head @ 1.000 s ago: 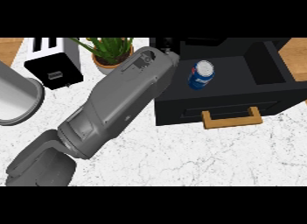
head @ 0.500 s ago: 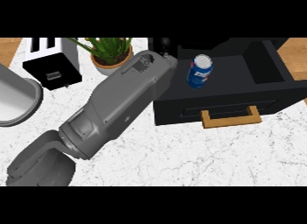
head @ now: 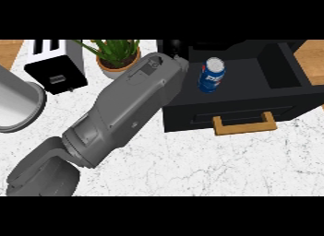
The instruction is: Pick up the can, place it into the drawer and close the drawer
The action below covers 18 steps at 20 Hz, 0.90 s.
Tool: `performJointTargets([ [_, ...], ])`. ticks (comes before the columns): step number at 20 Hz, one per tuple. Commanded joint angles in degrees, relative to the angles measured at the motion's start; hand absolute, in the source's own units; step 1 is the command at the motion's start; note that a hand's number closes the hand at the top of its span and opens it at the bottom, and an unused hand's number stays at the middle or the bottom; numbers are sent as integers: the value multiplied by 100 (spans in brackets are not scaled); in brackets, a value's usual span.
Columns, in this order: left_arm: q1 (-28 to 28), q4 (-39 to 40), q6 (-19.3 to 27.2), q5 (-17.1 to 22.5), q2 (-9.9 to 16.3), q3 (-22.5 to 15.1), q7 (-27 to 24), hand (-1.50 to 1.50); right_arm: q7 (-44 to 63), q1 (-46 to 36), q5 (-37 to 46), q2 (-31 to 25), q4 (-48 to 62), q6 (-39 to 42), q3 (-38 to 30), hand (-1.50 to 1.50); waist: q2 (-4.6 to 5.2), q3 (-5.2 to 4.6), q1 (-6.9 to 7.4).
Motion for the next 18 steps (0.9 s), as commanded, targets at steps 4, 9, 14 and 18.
performJointTargets([
  [4,28,-51,-126,154,0,15,-451,-150,-584,-313,911,-126,-460,212,155,-150,-33,-2,137],
  [9,-88,-89,-99,262,0,16,-540,-150,-770,-986,2490,-225,-242,146,893,-150,-3,-4,342],
  [14,-279,-241,197,406,0,-26,-260,-150,-710,-1239,4113,83,-393,-36,2039,-150,-36,-7,417],
  [18,-203,-26,-59,305,0,96,-298,-150,-1036,-1659,5241,-8,193,-334,2623,-150,-51,-8,488],
])
